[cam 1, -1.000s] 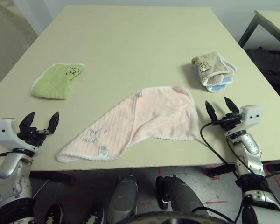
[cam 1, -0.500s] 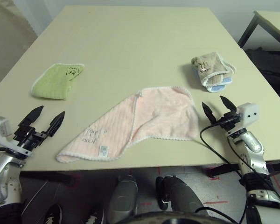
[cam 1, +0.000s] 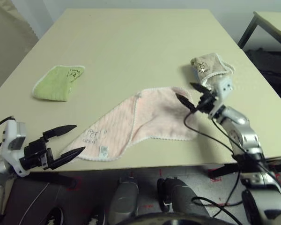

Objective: Fold the towel and set it aside.

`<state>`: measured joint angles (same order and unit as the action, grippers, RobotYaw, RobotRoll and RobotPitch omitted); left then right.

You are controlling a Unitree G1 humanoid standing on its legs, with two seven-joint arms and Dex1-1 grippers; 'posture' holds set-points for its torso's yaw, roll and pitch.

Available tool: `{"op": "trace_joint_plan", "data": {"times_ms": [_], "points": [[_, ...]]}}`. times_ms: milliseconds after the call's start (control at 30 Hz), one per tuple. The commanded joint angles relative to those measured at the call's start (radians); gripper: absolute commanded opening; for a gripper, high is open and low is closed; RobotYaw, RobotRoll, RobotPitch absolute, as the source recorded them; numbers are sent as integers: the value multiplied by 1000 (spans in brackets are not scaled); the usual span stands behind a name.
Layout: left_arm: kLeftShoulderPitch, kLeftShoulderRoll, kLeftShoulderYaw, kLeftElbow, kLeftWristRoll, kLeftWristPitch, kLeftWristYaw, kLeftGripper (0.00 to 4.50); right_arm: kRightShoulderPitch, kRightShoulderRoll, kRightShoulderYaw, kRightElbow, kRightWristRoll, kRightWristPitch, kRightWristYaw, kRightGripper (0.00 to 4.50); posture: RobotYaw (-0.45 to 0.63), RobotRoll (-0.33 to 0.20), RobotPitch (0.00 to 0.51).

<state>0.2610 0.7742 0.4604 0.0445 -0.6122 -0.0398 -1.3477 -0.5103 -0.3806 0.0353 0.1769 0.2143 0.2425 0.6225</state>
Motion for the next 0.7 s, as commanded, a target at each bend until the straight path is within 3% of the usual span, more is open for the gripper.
{"op": "trace_joint_plan", "data": {"times_ms": [33,433,533,700], "points": [[-1,-7,-10,22,30,-29,1,4491,-37,-23,64,56,-67,77,11,4500,179,0,104],[7,-39,-20,9,52,-78,18,4491,-112,-21,91,198,-138,189,-4,4500,188,0,115],[11,-46,-28,-7,58,-85,24,4500,-116,-17,80,206,-140,203,-17,4057,189,0,116],[13,-48,-37,-29,63,-93,31,4500,-118,-11,76,207,-134,220,-19,2245,186,0,120]]}}
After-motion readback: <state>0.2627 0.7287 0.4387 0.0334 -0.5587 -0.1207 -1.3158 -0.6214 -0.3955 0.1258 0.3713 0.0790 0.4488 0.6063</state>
